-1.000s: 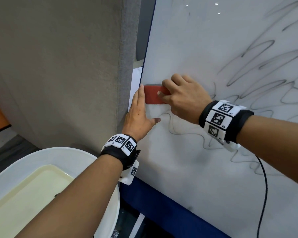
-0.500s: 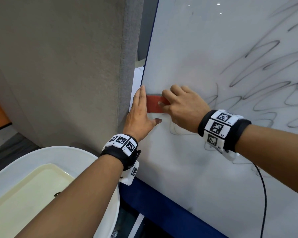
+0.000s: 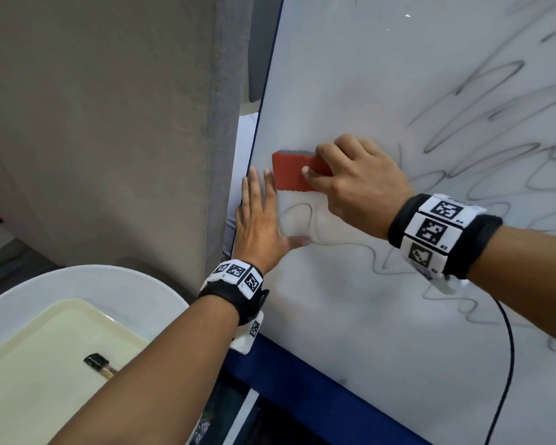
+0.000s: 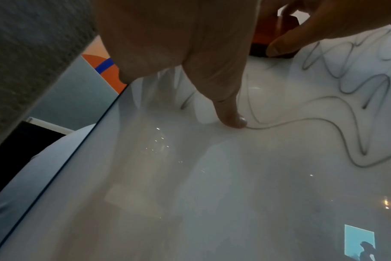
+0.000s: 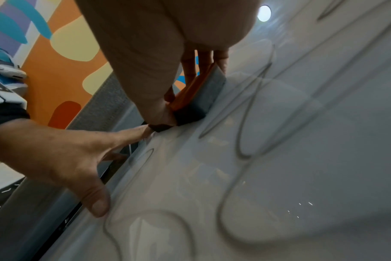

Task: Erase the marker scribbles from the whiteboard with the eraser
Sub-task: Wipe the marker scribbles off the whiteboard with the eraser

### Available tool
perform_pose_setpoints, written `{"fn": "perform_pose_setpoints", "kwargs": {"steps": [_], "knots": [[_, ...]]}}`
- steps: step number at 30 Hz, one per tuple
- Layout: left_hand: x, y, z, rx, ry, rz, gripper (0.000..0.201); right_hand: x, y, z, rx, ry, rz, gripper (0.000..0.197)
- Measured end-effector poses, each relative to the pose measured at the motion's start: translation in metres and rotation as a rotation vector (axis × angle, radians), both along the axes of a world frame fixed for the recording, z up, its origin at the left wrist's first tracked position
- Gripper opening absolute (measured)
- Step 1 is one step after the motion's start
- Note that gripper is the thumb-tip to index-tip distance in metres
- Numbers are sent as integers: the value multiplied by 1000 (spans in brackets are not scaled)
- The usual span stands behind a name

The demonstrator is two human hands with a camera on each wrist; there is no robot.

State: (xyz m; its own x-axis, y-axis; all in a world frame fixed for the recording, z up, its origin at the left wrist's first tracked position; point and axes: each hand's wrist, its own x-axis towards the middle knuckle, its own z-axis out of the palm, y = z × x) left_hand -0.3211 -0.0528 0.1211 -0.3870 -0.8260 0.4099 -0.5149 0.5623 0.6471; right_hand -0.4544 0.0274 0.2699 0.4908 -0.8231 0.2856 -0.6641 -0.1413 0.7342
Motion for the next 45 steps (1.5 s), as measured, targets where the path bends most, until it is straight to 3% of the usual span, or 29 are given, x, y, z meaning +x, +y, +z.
{"fn": "perform_pose_setpoints", "kwargs": {"steps": [5,10,13,17,19,23,29,36,41,45], "knots": [[-5,3,-5,30,5,-5,146,-5,-3,10,-42,1,21,40],[-5,4,-10,27,9,6,148,-7,5,-18,42,39,32,32],[-6,4,-12,20,-3,5,146,-7,3,-3,94,66,60,32],[-5,5,-16,10,-2,11,142,-7,1,17,-26,27,40,39],[-6,5,-19,-6,-5,17,141,-8,4,3,-40,16,34,40],[-7,5,-20,-25,-55,29,140,-12,8,-23,114,77,57,32],[-6,6,-22,-16,-54,21,137,-7,-1,8,12,26,47,36],[-7,6,-26,-34,-8,19,139,-11,11,-34,140,52,62,38],[-7,6,-28,-30,-14,13,137,-10,4,-12,3,-21,55,36],[-8,8,-29,-20,49,19,140,-10,13,-49,-11,-41,31,35]]}}
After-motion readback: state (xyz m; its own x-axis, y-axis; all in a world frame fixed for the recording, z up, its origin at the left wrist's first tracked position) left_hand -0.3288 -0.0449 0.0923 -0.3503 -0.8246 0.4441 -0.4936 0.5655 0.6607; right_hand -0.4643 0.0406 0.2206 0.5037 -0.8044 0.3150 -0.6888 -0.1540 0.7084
